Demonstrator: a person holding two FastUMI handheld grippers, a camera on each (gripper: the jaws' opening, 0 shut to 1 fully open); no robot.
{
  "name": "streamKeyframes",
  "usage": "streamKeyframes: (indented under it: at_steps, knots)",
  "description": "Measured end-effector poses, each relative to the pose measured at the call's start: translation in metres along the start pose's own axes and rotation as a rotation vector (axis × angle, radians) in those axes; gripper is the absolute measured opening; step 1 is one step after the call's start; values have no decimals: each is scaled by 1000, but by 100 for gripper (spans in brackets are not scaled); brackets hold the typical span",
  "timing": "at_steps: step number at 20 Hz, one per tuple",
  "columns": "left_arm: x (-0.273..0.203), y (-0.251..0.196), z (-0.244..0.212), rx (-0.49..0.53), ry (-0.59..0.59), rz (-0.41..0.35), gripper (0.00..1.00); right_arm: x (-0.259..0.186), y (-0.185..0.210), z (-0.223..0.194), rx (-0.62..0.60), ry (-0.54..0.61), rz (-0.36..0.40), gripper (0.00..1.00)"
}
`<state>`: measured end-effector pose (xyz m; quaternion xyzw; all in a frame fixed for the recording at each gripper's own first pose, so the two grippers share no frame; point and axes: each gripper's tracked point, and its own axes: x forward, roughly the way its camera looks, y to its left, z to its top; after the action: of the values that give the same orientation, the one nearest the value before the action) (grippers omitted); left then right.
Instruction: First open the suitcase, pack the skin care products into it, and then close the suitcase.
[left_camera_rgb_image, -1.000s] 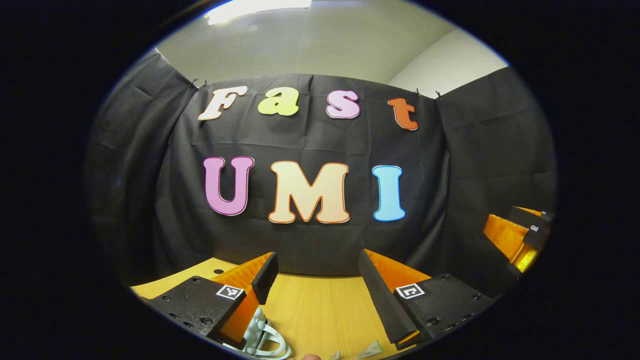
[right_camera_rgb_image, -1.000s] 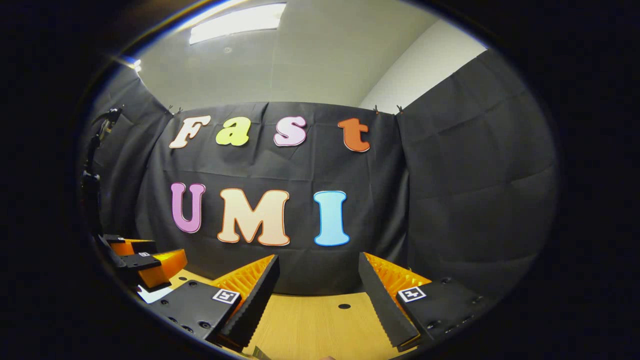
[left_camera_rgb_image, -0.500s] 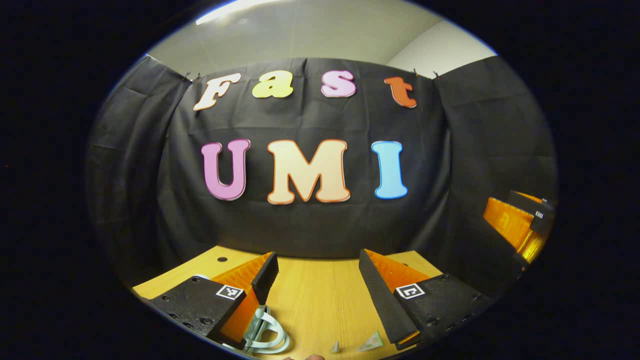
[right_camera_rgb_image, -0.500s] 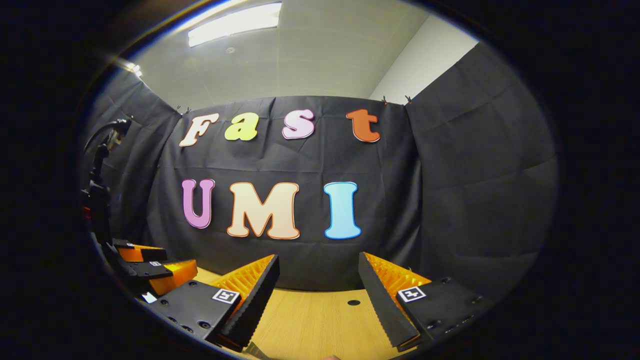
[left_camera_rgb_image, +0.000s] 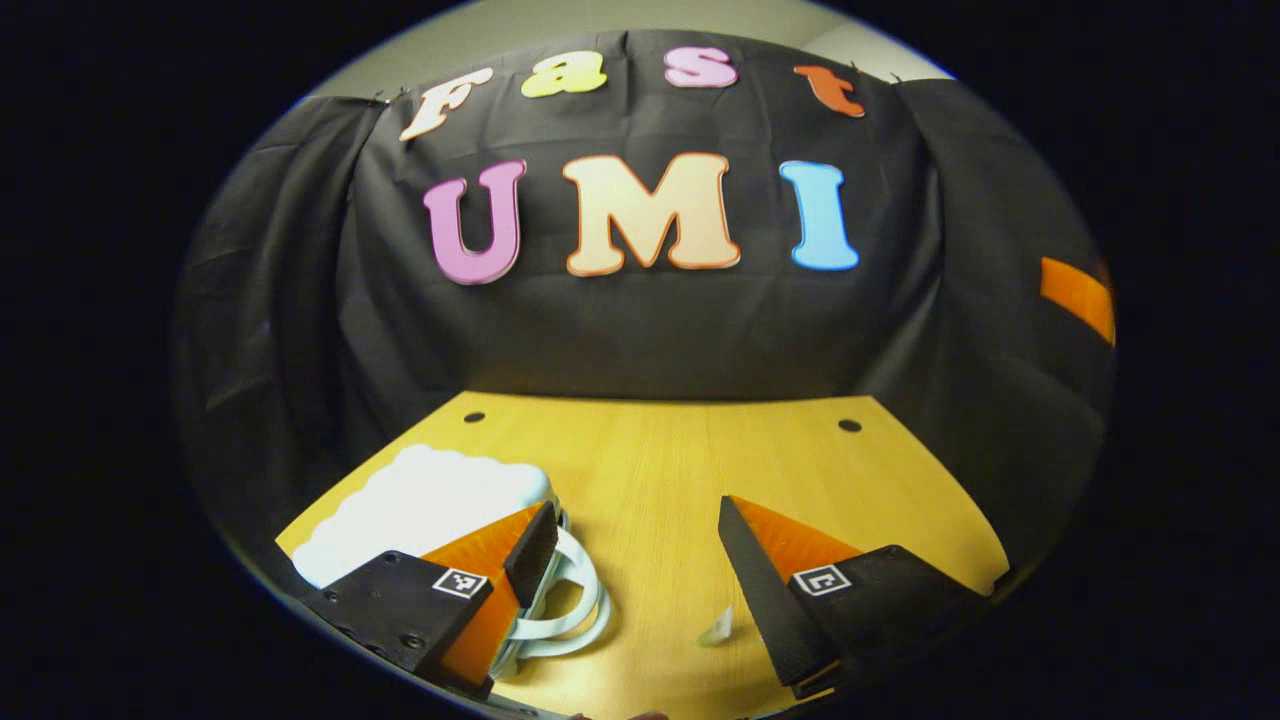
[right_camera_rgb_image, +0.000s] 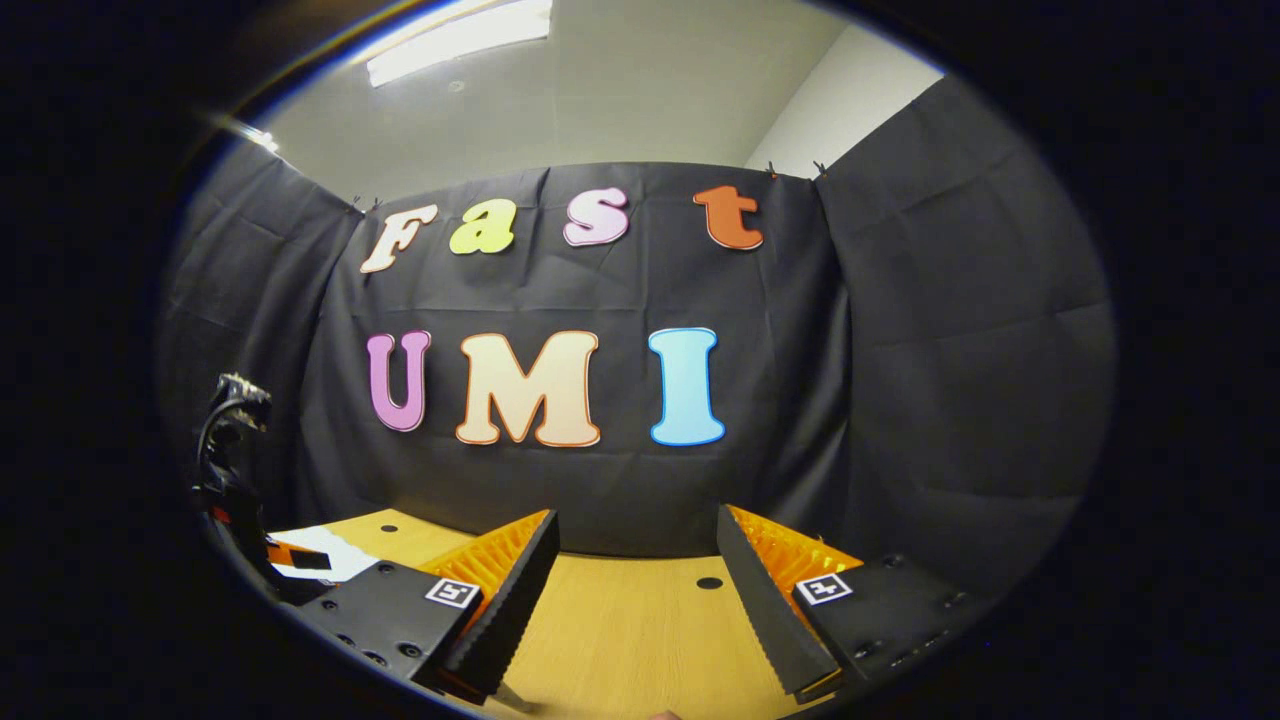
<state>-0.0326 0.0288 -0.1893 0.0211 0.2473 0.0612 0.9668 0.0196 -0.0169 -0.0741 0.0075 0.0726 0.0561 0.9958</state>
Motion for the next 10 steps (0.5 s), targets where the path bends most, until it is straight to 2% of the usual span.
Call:
streamKeyframes:
  at_steps: [5, 10]
  knots:
    - [26, 18, -50, -22, 168, -29, 95, -4, 22, -8, -17, 43, -19, 99]
    - [42, 24, -84, 7, 291, -49, 95, -11, 17, -7, -68, 50, -62, 98]
